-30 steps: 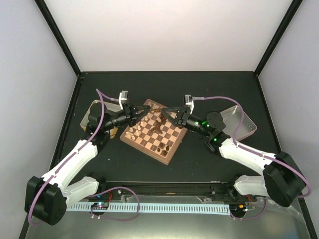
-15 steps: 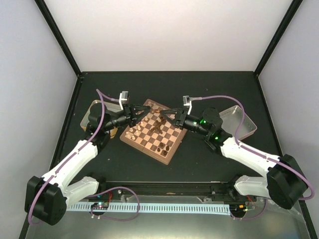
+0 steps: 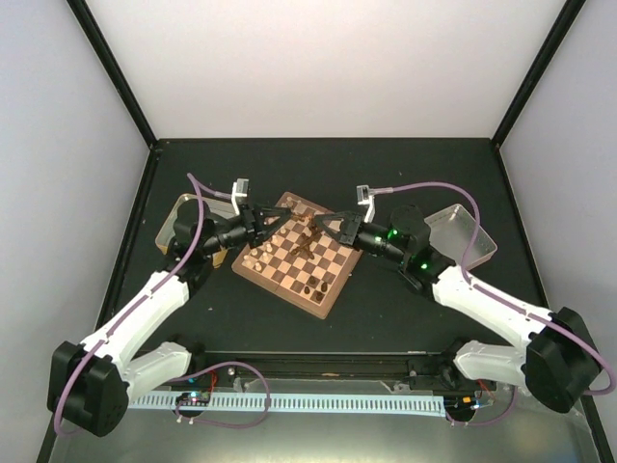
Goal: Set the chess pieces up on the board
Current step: Pick up the chess piece from the chessboard, then place the chess piece on the chessboard.
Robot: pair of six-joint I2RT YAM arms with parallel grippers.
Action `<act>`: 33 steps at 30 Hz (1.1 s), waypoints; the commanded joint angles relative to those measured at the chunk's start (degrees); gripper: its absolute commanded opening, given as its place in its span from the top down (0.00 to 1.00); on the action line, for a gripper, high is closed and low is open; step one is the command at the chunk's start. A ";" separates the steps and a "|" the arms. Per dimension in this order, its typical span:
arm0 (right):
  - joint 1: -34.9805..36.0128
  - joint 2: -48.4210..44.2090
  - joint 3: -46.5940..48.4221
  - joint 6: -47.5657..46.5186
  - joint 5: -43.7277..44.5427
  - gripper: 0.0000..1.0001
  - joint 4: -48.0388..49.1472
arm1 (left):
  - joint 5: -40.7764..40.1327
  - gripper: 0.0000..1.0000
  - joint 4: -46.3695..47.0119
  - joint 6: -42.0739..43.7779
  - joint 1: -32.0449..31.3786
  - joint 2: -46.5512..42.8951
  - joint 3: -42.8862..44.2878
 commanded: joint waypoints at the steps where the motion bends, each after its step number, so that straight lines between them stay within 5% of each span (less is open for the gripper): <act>1: -0.85 -0.97 5.97 -14.15 6.20 0.98 -20.84 | -6.56 0.98 -13.17 13.48 0.14 -2.29 2.93; 5: -0.96 4.69 15.20 -29.71 18.10 0.98 -48.87 | -17.26 0.98 -29.61 28.25 0.17 -4.89 4.70; 9: -0.92 13.58 21.36 -38.98 25.63 0.97 -61.93 | -24.99 0.99 -37.29 36.92 0.15 -6.42 4.78; 21: 1.97 33.48 37.03 -44.68 35.66 0.96 -73.77 | -31.79 0.98 -43.78 44.17 0.30 -7.70 6.08; 33: 2.93 42.17 44.61 -46.36 37.02 0.95 -76.54 | -31.55 0.98 -44.04 45.99 0.36 -8.79 5.81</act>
